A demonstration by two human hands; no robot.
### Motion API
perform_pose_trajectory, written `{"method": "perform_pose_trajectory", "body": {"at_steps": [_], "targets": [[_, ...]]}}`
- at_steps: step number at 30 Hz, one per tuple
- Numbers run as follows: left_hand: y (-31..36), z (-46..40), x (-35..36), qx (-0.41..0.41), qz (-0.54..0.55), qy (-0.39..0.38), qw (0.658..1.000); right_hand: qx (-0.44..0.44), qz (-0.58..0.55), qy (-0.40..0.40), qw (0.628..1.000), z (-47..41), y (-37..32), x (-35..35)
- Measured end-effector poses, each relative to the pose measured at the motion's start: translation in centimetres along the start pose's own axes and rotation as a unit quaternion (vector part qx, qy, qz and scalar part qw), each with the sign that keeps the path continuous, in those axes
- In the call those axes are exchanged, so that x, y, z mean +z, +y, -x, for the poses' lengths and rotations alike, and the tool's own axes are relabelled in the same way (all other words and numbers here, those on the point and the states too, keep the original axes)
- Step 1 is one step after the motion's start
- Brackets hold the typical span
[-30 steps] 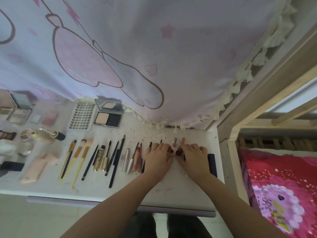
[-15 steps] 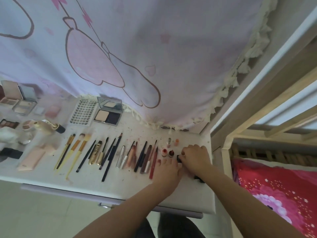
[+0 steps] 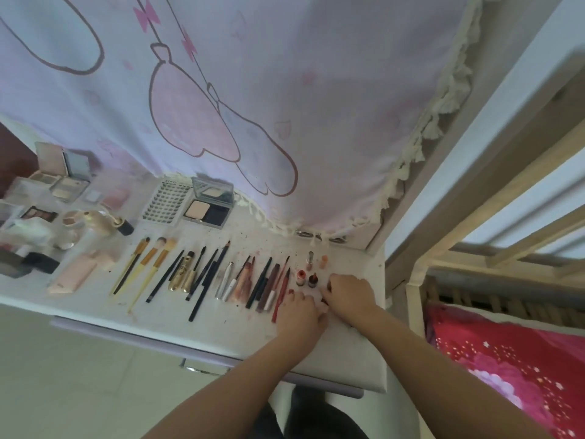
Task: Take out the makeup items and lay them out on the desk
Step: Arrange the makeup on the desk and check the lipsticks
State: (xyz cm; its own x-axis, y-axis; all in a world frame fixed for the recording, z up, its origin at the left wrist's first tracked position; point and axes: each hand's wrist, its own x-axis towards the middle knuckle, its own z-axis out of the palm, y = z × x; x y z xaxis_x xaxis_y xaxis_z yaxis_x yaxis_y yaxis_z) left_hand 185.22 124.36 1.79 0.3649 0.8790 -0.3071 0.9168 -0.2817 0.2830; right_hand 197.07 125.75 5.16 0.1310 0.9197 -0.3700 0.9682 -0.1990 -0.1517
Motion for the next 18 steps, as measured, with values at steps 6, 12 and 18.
{"method": "perform_pose_trajectory", "body": {"at_steps": [6,12,18], "targets": [[-2.3,2.0,-2.3,0.089,0.048,0.068,0.993,0.071,-0.258,-0.055,0.962,2.2,-1.2,-0.8],[-4.6,4.1,-6.4,0.155,0.121,0.022,0.980,0.057,-0.390,-0.016,0.919,5.3,-3.3,-2.6],[-6.0,4.7,-8.8,0.171,0.210,-0.058,0.961,-0.003,-0.528,0.007,0.849,7.9,-4.7,-2.9]]}}
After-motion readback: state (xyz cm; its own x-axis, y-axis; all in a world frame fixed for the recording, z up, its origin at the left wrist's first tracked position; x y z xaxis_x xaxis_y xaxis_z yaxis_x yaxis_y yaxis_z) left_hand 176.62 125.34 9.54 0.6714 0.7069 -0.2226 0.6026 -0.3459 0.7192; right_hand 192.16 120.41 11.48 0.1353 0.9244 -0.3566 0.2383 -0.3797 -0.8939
